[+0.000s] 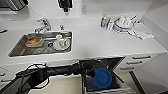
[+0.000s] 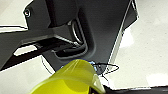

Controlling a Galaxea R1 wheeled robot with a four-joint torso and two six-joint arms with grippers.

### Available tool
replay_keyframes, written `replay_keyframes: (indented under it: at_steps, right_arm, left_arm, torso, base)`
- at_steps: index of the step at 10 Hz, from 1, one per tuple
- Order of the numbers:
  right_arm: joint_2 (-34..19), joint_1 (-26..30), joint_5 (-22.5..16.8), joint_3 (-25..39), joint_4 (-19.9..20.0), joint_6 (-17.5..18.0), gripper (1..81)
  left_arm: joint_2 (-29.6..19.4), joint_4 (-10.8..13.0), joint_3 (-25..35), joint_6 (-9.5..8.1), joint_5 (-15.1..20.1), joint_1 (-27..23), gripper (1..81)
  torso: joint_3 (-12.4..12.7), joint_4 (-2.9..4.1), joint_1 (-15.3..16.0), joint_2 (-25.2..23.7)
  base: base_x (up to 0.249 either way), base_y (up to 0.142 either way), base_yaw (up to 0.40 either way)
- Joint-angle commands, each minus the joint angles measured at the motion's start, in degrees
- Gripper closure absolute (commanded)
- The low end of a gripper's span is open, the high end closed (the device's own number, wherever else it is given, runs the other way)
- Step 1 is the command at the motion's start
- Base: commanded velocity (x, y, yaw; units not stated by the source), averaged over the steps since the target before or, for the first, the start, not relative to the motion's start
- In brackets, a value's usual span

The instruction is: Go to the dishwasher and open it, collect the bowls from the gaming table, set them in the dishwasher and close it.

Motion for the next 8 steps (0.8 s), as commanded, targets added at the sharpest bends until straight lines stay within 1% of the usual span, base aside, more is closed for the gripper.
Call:
replay_keyframes:
  at_steps: [1, 3, 4, 6, 8]
  right_arm:
    - [-0.84, -1.62, -3.21, 0.11, -1.01, 0.07, 81.1]
    - [-0.92, -1.54, -3.13, 0.2, -1.01, 0.07, 81.1]
    - [-0.93, -1.71, -3.13, 0.11, -1.01, 0.07, 81.1]
    - [-1.01, -1.8, -3.13, 0.11, -0.92, 0.07, 81.1]
    - [-0.93, -1.72, -3.13, 0.11, -0.92, 0.07, 81.1]
  left_arm:
    - [4.34, 1.32, -2.19, -0.21, 0.19, -8.85, 81.1]
    - [9.33, 2.29, -8.67, -0.29, -0.25, -10.35, 81.1]
    - [11.27, 2.29, -10.89, -0.29, -0.25, -11.05, 81.1]
    - [13.04, 2.29, -12.13, -0.29, -0.17, -12.11, 81.1]
    - [13.39, 2.11, -12.21, -0.38, 0.01, -14.39, 81.1]
  torso:
    - [0.0, 0.0, 0.0, 0.0]
    - [0.0, 0.0, 0.0, 0.0]
    - [0.0, 0.0, 0.0, 0.0]
    - [0.0, 0.0, 0.0, 0.0]
    - [0.0, 0.0, 0.0, 0.0]
  base:
    - [0.0, 0.0, 0.0]
    - [0.0, 0.0, 0.0]
    - [0.0, 0.0, 0.0]
    - [0.0, 0.0, 0.0]
    - [0.0, 0.0, 0.0]
